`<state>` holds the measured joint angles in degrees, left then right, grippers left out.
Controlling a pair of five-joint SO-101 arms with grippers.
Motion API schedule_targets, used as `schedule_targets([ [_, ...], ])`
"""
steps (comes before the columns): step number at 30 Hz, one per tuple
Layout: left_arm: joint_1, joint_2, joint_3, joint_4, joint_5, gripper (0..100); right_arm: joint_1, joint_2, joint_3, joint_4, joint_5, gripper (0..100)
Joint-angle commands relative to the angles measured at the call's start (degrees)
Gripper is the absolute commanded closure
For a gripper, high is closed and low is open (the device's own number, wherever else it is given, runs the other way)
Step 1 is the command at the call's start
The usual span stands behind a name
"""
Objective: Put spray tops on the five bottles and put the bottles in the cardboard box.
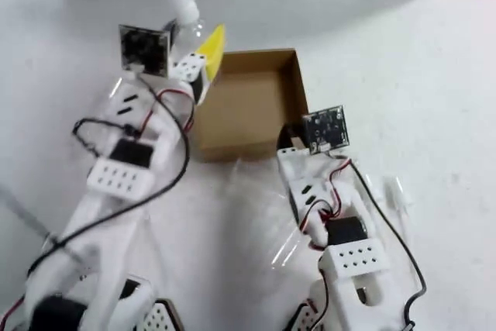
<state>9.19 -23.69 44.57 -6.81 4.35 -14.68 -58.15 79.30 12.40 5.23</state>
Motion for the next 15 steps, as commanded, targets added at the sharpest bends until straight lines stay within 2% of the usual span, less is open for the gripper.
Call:
schedule_targets([
  [1, -0.4, 8.1, -4.8, -10.7, -0.3, 98, -1.2, 0.1, -3.2, 0.7, -0.2, 97.8],
  [7, -1.5, 22.2, -11.1, -12.7, -0.3, 98, -1.2, 0.1, -3.2, 0.3, -0.2, 97.8],
  [11, -1.6, 28.7, -12.3, -19.6, -0.2, 98, -2.6, 0.1, -3.2, 0.3, -0.2, 97.8],
  [15, -1.6, 32.2, -12.5, -21.3, -0.4, 98, -2.9, 0.1, -3.2, 0.2, -0.2, 97.8],
])
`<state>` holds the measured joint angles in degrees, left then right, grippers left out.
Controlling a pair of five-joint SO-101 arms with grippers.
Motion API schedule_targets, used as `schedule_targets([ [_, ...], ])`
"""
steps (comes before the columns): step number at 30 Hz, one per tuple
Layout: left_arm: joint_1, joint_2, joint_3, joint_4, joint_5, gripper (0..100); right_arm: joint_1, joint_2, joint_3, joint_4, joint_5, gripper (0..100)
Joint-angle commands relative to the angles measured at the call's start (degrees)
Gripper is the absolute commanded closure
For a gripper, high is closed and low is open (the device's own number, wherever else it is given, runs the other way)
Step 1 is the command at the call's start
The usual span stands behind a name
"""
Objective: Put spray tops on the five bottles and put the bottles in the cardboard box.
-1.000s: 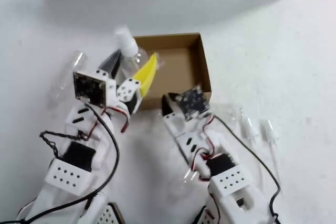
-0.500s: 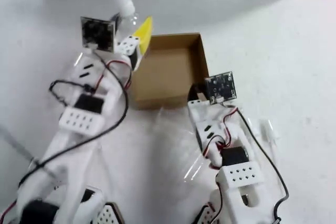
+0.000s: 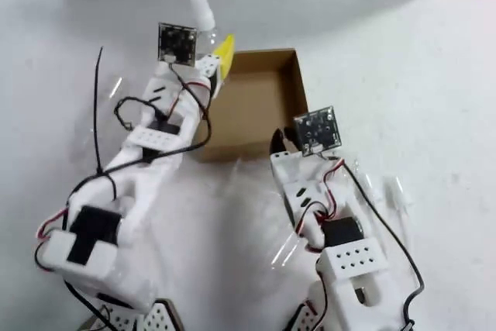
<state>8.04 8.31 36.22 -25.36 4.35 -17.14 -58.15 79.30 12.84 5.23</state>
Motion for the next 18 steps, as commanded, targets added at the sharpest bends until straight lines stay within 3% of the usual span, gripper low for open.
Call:
schedule_targets([
  [1, -0.8, 0.8, -4.1, -3.4, -0.4, 98, -0.5, 0.1, -3.2, -0.2, -0.3, 97.8],
  [18, -1.7, 11.4, -4.3, -15.6, -0.1, 98, -2.7, 0.1, -2.3, -0.2, -0.3, 98.0],
])
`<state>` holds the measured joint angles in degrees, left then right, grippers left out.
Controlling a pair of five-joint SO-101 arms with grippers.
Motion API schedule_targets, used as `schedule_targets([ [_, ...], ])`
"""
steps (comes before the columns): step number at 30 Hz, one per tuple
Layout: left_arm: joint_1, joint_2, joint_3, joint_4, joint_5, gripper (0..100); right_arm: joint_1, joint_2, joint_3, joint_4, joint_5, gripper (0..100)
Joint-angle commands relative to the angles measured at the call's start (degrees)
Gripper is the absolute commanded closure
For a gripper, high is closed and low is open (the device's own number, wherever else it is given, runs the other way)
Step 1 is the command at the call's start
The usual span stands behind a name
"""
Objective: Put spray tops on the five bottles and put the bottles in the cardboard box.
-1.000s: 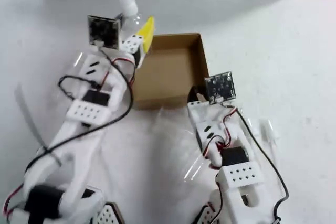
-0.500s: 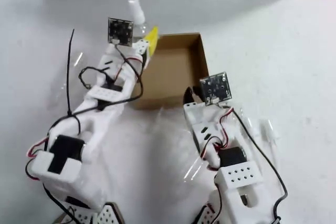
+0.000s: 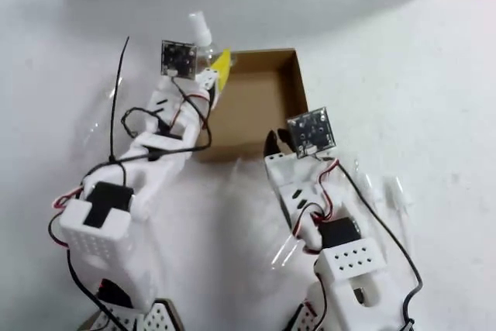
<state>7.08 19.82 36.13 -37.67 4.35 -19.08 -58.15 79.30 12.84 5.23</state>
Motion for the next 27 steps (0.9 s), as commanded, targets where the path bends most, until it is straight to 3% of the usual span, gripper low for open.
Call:
schedule_targets([
  [1, -0.7, 0.3, -4.2, -3.5, -0.1, 98, -0.7, 0.1, -2.3, -0.2, -0.3, 98.1],
  [12, -1.2, 6.8, -9.8, -3.3, -0.2, 98, -0.7, 0.1, -2.2, -0.2, -0.3, 98.1],
  [27, -1.4, 7.7, -8.0, -3.2, -0.4, 97, -0.7, 0.1, -2.2, -0.2, -0.1, 98.1],
])
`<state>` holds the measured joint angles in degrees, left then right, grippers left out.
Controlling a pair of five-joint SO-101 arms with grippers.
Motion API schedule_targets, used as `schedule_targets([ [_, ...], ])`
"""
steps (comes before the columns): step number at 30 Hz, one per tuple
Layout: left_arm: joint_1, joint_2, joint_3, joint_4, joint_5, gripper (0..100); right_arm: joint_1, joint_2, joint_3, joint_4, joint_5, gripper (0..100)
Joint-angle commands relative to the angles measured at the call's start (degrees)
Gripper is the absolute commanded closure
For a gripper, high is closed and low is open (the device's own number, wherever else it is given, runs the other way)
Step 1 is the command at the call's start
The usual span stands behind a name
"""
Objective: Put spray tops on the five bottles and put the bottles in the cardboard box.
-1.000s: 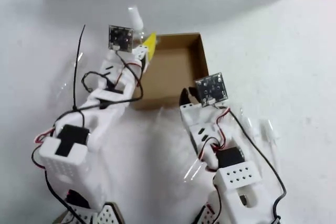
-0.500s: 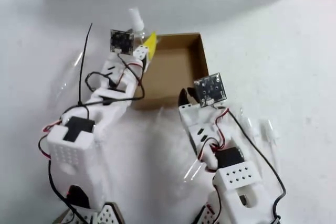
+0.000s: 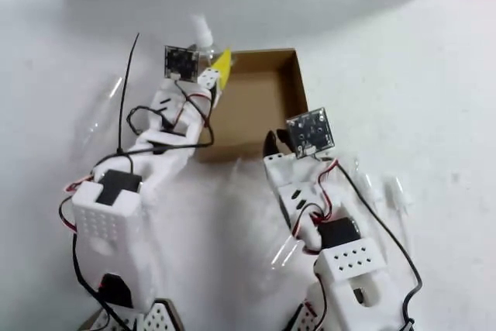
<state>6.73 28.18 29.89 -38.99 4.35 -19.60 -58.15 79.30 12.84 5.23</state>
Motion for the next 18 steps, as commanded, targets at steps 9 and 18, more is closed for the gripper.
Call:
schedule_targets([
  [9, -0.9, -0.6, -0.6, 1.0, -0.3, 85, -0.2, 0.1, -2.2, -0.2, 0.0, 98.1],
  [18, -1.0, -0.6, -0.6, 1.1, -0.4, 85, -0.2, 0.1, -2.2, -0.2, 0.0, 98.1],
])
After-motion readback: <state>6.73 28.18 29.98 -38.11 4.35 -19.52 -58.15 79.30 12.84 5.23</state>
